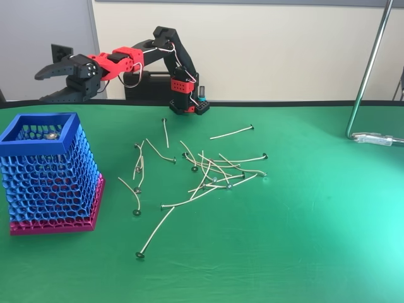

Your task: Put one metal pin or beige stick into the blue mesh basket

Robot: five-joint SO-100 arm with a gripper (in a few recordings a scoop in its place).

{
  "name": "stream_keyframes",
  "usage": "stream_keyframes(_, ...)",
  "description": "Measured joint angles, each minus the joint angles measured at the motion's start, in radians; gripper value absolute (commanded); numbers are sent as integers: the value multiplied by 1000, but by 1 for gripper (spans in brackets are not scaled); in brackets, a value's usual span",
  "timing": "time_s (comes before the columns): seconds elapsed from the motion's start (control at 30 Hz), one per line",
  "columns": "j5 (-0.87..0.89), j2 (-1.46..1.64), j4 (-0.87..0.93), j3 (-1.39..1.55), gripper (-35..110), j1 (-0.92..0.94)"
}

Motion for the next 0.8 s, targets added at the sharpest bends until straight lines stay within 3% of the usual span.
stream_keyframes(0.1,2,0,0,0,25,0)
stream_keyframes(0.17,2,0,0,0,8,0)
stream_keyframes(0.23,-6,3,0,0,1,0)
stream_keyframes(0.57,31,152,133,9,0,-21)
stream_keyframes(0.8,67,408,272,175,0,-81)
